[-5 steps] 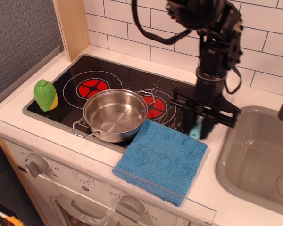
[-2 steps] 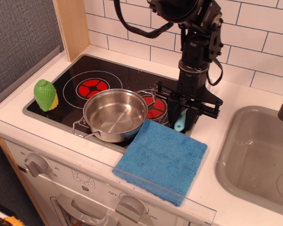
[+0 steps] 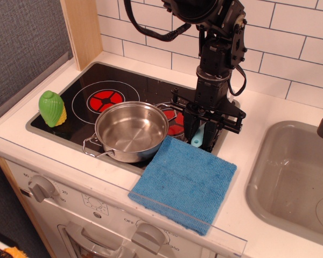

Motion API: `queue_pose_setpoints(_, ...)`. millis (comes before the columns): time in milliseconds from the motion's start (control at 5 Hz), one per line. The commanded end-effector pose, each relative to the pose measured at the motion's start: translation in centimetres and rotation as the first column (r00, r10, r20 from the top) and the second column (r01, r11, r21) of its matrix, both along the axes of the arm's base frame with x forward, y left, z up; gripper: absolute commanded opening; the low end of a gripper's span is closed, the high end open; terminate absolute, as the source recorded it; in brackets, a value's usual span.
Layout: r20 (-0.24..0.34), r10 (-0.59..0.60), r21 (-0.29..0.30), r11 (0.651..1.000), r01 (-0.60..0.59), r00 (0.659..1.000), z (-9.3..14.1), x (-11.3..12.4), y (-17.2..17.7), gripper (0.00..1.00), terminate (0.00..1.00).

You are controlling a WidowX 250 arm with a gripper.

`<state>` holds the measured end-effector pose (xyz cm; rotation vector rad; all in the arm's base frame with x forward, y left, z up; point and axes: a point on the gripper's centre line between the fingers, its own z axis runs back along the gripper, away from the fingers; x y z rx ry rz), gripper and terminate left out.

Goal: Place the spatula above the blue cloth.

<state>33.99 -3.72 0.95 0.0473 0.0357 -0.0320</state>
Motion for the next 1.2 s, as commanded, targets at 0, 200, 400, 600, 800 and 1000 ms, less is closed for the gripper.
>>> queue_pose_setpoints(0,0.146,-0.048,-0.018,0.999,0.051,0.988,5.1,0.7,-0.5,1.0,0.0)
queue_pose_setpoints(200,0.197,-0.057,-0.031,0.997,0.064,0.979,7.1,0.8,-0.8,1.0,0.0)
queue_pose_setpoints(400,0.227,-0.065,-0.036,0.996,0.075,0.972,8.3,0.3,-0.9,1.0,0.0)
queue_pose_setpoints(600,0.204,-0.11,-0.026,0.993,0.118,0.973,8.4,0.1,-0.7,1.0,0.0)
queue_pose_setpoints(800,0.204,-0.11,-0.026,0.993,0.118,0.973,8.4,0.1,-0.7,1.0,0.0)
queue_pose_setpoints(1000,0.204,-0.11,-0.026,0.993,0.118,0.973,8.4,0.1,-0.7,1.0,1.0)
